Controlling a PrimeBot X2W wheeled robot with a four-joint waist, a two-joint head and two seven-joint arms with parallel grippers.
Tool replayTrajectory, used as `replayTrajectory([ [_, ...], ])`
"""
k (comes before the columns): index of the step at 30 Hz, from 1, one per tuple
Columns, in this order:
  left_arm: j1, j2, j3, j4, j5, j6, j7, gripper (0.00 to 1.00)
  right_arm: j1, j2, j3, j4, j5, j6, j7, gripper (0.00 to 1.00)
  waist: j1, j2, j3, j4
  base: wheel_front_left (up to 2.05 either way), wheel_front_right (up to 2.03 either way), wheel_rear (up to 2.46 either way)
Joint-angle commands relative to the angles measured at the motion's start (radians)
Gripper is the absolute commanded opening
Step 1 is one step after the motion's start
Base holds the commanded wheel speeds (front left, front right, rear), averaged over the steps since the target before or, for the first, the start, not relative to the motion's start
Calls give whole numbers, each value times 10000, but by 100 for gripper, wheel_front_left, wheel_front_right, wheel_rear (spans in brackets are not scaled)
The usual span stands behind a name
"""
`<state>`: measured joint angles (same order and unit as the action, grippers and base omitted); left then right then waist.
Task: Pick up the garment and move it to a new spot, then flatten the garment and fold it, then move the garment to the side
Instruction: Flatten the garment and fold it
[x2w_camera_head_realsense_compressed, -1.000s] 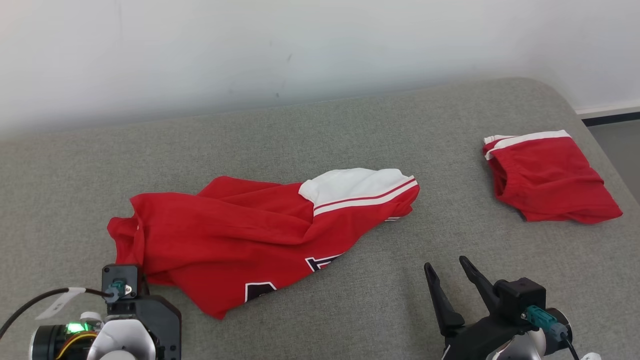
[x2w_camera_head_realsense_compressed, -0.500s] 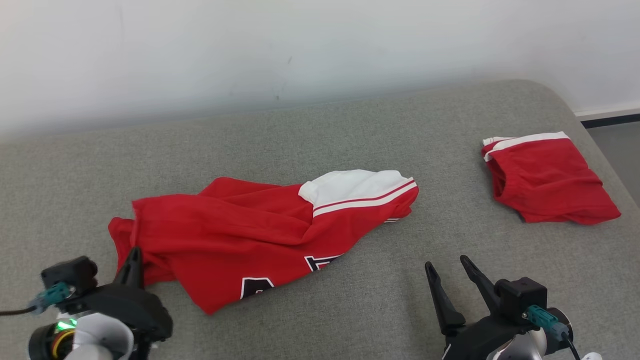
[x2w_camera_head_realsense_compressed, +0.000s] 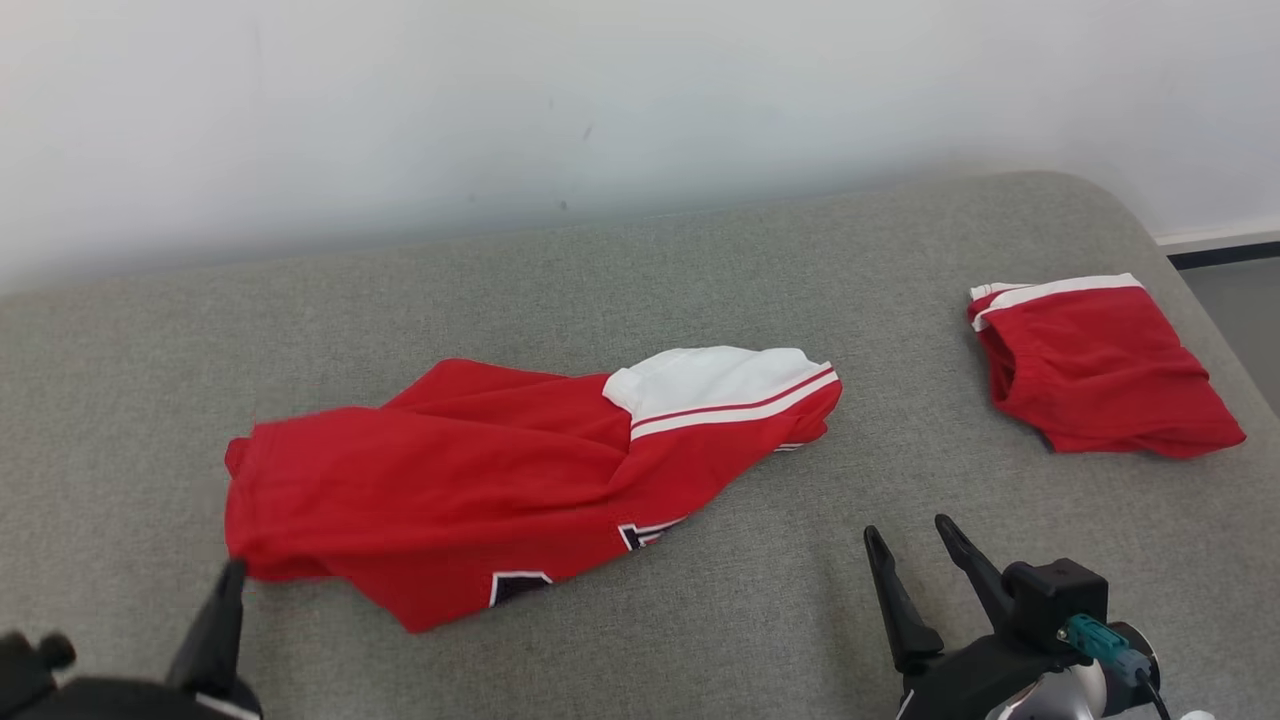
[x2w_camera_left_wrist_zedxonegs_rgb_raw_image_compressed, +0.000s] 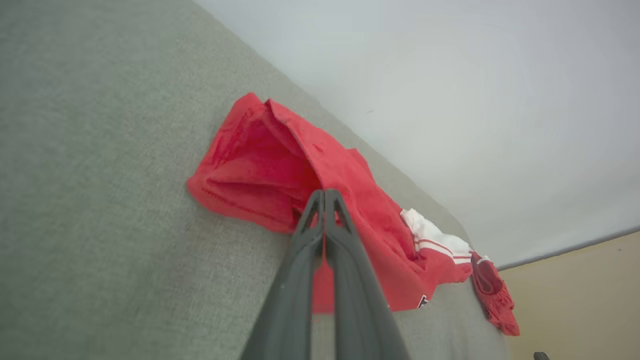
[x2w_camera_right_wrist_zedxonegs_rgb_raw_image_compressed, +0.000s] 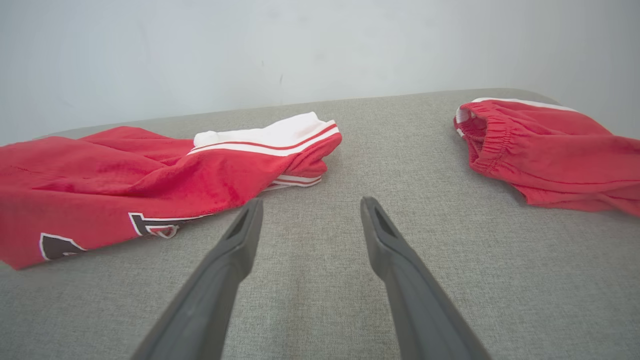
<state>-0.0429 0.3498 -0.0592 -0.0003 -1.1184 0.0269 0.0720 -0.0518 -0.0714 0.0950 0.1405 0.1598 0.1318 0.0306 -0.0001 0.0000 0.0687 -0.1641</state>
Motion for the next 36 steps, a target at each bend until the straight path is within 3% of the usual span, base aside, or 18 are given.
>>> replayTrajectory([
  [1, 605, 60, 120, -162, -406, -2, 275, 0, 132, 19, -45, -55, -56, -26, 4, 100, 1, 0, 13, 12, 0, 0, 0],
  [5, 1473, 13, 165, -265, -804, 120, 593, 0, 125, -4, -131, -117, -74, -26, 17, 100, 1, 0, 60, 41, 0, 0, 0],
  [10, 1981, 153, 100, 261, -289, 451, 371, 0, 162, -117, -201, -155, -141, -26, 96, 100, 1, 0, 97, 115, 0, 0, 0],
  [11, 2005, 203, -10, 424, -55, 519, 319, 44, 147, -162, -169, -169, -156, -26, 129, 100, 1, 0, 88, 134, 0, 0, 0],
  [12, 2002, 225, -75, 577, 118, 587, 220, 100, 103, -235, -118, -186, -164, -26, 203, 100, 1, 0, 76, 149, 0, 0, 0],
  [15, 1827, 290, -214, 849, 737, 681, -253, 100, -183, -496, -27, -303, -110, -26, 502, 100, 1, 0, 52, 184, 0, 0, 0],
  [23, 1336, 363, -726, 703, 3255, 855, -2761, 100, -1792, -1345, -102, -310, 413, -26, 2346, 100, 1, 0, 103, 513, 0, 0, 0],
  [31, 868, 220, -1431, 342, 4338, 1011, -2980, 100, -3864, -1583, -224, 1400, 1023, -26, 4384, 100, 1, 0, 564, 1017, 0, 0, 0],
  [36, 310, 280, -1760, 56, 4878, 1183, -2969, 100, -5114, -1644, -119, 3188, 1239, -26, 4856, 100, 1, 0, 1301, 1525, 0, 0, 0],
])
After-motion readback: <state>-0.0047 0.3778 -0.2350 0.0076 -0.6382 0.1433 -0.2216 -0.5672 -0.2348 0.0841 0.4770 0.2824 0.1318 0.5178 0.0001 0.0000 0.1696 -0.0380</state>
